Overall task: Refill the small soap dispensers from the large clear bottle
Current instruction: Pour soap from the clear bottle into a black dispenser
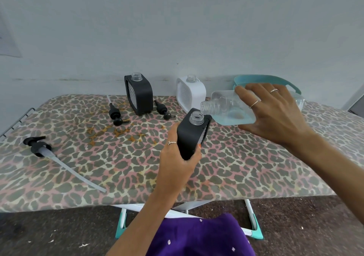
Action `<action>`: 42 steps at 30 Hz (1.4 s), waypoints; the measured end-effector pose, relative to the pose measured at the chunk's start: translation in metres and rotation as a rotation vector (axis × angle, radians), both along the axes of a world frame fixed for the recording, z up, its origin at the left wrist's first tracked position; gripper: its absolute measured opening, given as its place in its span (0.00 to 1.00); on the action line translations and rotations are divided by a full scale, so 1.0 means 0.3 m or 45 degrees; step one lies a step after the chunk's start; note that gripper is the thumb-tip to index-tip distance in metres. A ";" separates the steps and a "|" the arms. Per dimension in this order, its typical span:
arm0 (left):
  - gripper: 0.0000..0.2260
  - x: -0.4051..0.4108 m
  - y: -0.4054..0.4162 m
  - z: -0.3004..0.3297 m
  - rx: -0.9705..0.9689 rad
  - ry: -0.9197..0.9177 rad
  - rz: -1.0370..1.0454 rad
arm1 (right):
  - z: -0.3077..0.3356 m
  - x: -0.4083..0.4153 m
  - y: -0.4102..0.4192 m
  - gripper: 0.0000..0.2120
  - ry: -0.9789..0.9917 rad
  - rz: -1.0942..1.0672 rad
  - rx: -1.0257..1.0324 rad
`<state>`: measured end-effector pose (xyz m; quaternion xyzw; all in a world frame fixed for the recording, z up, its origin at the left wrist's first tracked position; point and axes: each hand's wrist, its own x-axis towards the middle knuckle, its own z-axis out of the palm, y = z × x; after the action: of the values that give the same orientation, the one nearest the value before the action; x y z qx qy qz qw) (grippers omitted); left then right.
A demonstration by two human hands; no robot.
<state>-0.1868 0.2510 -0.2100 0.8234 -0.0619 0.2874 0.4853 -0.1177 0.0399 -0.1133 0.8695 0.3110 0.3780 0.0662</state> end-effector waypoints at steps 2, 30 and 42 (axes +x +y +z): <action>0.27 0.001 -0.001 -0.001 -0.008 -0.003 -0.002 | 0.001 0.002 -0.001 0.36 0.003 -0.007 -0.006; 0.27 0.004 0.004 -0.008 -0.025 -0.021 -0.019 | 0.014 0.014 0.001 0.39 -0.033 -0.019 -0.039; 0.27 0.002 0.005 -0.003 0.005 0.006 -0.012 | 0.019 0.015 -0.002 0.40 -0.030 -0.017 -0.050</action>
<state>-0.1861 0.2524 -0.2110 0.8248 -0.0652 0.2832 0.4851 -0.1133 0.0394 -0.1076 0.8655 0.3118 0.3816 0.0896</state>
